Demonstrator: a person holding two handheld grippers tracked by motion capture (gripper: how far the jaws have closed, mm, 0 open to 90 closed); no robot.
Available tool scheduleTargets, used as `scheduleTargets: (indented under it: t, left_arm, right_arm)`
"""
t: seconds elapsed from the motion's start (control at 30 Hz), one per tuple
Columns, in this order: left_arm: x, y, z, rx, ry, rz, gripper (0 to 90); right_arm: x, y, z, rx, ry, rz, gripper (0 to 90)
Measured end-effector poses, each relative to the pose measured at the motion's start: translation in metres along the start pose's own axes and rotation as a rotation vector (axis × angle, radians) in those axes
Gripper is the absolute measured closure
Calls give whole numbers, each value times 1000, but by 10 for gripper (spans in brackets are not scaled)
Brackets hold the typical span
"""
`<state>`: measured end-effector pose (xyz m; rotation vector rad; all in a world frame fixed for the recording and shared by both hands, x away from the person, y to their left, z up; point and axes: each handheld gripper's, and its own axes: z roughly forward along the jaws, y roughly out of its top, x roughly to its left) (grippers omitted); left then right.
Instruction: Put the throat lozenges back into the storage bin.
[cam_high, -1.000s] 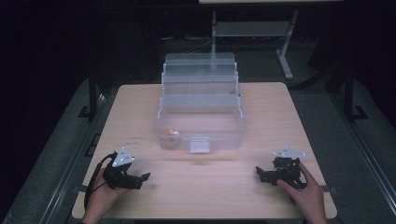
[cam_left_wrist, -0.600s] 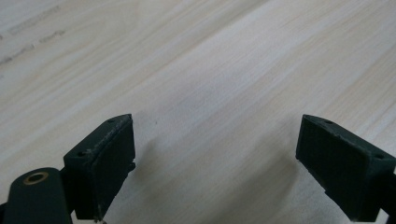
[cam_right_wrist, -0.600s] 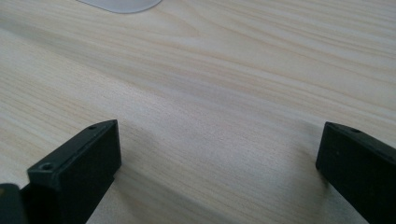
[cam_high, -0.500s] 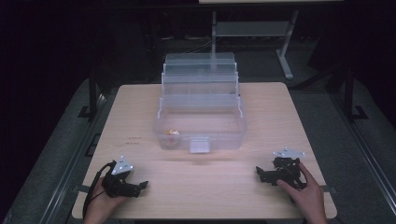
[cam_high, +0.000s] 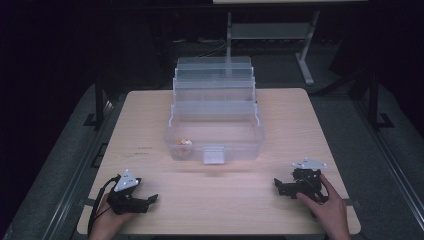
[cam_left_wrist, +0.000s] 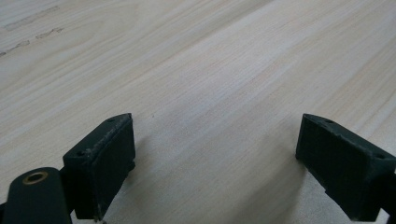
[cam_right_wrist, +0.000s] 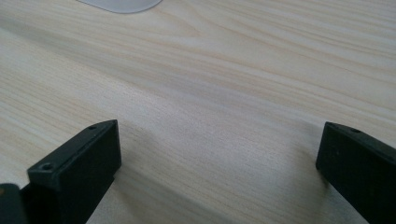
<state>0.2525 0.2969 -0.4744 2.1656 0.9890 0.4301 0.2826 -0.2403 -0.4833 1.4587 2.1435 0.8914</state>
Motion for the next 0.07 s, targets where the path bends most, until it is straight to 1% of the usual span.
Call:
scheduleTargets:
  t: [0.07]
  left_arm:
    - [0, 0, 0, 0, 0, 0, 109]
  right_arm:
    - [0, 0, 0, 0, 0, 0, 0]
